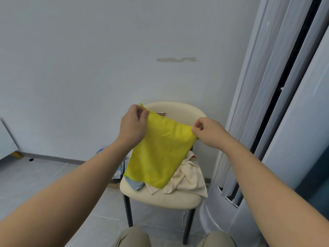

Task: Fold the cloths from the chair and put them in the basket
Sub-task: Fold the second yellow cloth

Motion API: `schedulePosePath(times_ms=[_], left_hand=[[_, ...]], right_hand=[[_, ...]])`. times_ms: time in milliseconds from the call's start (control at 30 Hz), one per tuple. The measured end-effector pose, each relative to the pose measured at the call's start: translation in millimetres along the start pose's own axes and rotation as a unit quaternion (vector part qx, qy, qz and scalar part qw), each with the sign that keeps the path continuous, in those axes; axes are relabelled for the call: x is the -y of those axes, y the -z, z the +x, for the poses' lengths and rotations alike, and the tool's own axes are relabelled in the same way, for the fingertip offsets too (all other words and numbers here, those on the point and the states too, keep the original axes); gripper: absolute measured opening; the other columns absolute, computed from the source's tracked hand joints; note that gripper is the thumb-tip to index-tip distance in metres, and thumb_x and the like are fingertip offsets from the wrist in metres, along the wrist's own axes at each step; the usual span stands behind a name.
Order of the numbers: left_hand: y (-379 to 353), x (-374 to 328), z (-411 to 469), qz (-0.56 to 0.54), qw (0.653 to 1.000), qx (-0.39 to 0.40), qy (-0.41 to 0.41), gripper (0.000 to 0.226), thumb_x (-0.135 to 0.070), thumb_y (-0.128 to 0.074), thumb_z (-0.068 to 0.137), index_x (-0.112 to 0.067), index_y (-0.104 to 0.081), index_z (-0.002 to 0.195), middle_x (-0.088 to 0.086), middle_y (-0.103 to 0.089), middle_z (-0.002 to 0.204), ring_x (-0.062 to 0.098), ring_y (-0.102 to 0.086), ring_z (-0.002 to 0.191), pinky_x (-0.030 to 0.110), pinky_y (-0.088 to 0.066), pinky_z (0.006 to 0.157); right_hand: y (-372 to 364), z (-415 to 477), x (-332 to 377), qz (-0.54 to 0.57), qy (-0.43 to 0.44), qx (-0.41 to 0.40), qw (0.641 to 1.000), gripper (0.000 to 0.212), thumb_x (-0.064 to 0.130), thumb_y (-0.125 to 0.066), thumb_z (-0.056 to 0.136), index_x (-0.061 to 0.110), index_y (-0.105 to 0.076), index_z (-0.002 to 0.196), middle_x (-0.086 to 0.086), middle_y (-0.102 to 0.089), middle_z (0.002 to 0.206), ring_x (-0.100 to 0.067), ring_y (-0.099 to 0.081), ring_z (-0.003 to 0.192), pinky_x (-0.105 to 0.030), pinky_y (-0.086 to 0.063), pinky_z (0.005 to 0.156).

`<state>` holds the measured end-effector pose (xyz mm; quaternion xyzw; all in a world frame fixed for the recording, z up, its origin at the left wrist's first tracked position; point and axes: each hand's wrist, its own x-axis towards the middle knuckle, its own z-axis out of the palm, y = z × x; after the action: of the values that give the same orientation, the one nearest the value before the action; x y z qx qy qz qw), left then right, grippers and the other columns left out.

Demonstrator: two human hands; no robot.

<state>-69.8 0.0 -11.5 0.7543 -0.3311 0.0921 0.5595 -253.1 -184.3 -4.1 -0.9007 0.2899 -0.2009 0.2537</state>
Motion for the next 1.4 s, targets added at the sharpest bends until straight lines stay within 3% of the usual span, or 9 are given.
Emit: schedulePosePath(times_ms=[133, 267, 400, 600, 700, 867, 1000, 1133, 1400], left_hand=[[-1, -14, -11, 0.031, 0.994, 0.057, -0.091, 0.008, -0.023, -0.062, 0.1, -0.022, -0.058, 0.093, -0.012, -0.058, 0.075, -0.003, -0.052, 0.066, 0.01, -0.036, 0.06], [-7, -21, -21, 0.032, 0.98, 0.132, -0.144, 0.007, -0.022, -0.066, 0.098, -0.022, -0.062, 0.092, -0.005, -0.066, 0.075, 0.001, -0.052, 0.061, 0.02, -0.04, 0.061], [-12, -20, -26, 0.015, 0.985, 0.133, -0.111, 0.012, -0.026, -0.069, 0.096, -0.031, -0.062, 0.089, -0.006, -0.07, 0.076, 0.004, -0.057, 0.065, 0.024, -0.045, 0.063], [-16, 2, -46, -0.111, 0.973, 0.198, 0.031, 0.032, -0.028, -0.082, 0.085, -0.029, -0.06, 0.11, 0.003, -0.073, 0.085, 0.012, -0.068, 0.075, 0.036, -0.057, 0.074], [-22, 22, -62, -0.06, 0.954, 0.29, 0.042, 0.025, -0.036, -0.077, 0.084, -0.024, -0.069, 0.104, 0.007, -0.075, 0.092, 0.021, -0.072, 0.088, 0.046, -0.06, 0.083], [-36, 42, -84, 0.062, 0.953, 0.296, 0.017, 0.023, -0.028, -0.063, 0.1, -0.024, -0.057, 0.078, -0.009, -0.049, 0.068, 0.002, -0.042, 0.058, 0.017, -0.033, 0.055], [-43, 49, -96, 0.066, 0.967, 0.245, -0.023, 0.007, -0.028, -0.063, 0.1, -0.025, -0.065, 0.094, -0.008, -0.061, 0.075, 0.004, -0.052, 0.068, 0.016, -0.037, 0.06], [-47, 53, -109, 0.021, 0.981, 0.179, -0.072, 0.014, -0.02, -0.073, 0.092, -0.027, -0.067, 0.102, -0.014, -0.065, 0.084, 0.004, -0.06, 0.078, 0.011, -0.043, 0.066], [-52, 75, -138, 0.062, 0.941, 0.33, -0.042, 0.044, -0.011, -0.069, 0.091, -0.043, -0.052, 0.117, -0.017, -0.066, 0.101, -0.003, -0.06, 0.093, 0.018, -0.047, 0.078]], right_hand=[[-9, -7, -6, 0.0, 0.023, 0.087, 0.996, 0.035, 0.031, -0.07, 0.092, 0.021, -0.054, 0.122, 0.003, -0.062, 0.118, -0.016, -0.06, 0.107, -0.029, -0.048, 0.082], [-30, -14, 15, 0.193, 0.082, 0.113, 0.971, 0.056, 0.032, -0.073, 0.094, 0.025, -0.049, 0.144, 0.005, -0.058, 0.141, -0.007, -0.052, 0.13, -0.035, -0.046, 0.11], [-45, -13, 28, 0.263, 0.118, 0.055, 0.956, 0.015, 0.023, -0.071, 0.095, 0.018, -0.073, 0.109, -0.004, -0.076, 0.108, -0.01, -0.068, 0.097, -0.042, -0.055, 0.094], [-49, -12, 27, 0.209, 0.084, -0.034, 0.974, 0.021, 0.031, -0.075, 0.088, 0.012, -0.068, 0.083, -0.013, -0.071, 0.085, -0.013, -0.057, 0.073, -0.043, -0.052, 0.075], [-47, -13, 22, 0.177, 0.082, -0.058, 0.979, 0.015, 0.026, -0.071, 0.092, 0.015, -0.064, 0.084, -0.004, -0.068, 0.083, -0.019, -0.06, 0.079, -0.038, -0.048, 0.075], [-41, -25, 1, 0.123, 0.08, -0.095, 0.985, 0.002, 0.023, -0.063, 0.099, 0.024, -0.064, 0.099, 0.009, -0.066, 0.094, -0.012, -0.058, 0.09, -0.016, -0.039, 0.069], [-46, -38, -30, 0.146, 0.031, -0.165, 0.975, 0.019, 0.031, -0.058, 0.103, 0.015, -0.066, 0.105, 0.002, -0.068, 0.095, -0.018, -0.06, 0.091, -0.032, -0.044, 0.077], [-50, -52, -53, 0.183, -0.008, -0.233, 0.955, 0.015, 0.032, -0.055, 0.104, 0.02, -0.062, 0.099, 0.011, -0.063, 0.088, -0.01, -0.057, 0.087, -0.025, -0.04, 0.07], [-41, -65, -80, 0.189, -0.035, -0.326, 0.926, 0.014, 0.025, -0.055, 0.104, 0.014, -0.063, 0.099, 0.013, -0.06, 0.085, 0.001, -0.052, 0.083, -0.004, -0.037, 0.067]])
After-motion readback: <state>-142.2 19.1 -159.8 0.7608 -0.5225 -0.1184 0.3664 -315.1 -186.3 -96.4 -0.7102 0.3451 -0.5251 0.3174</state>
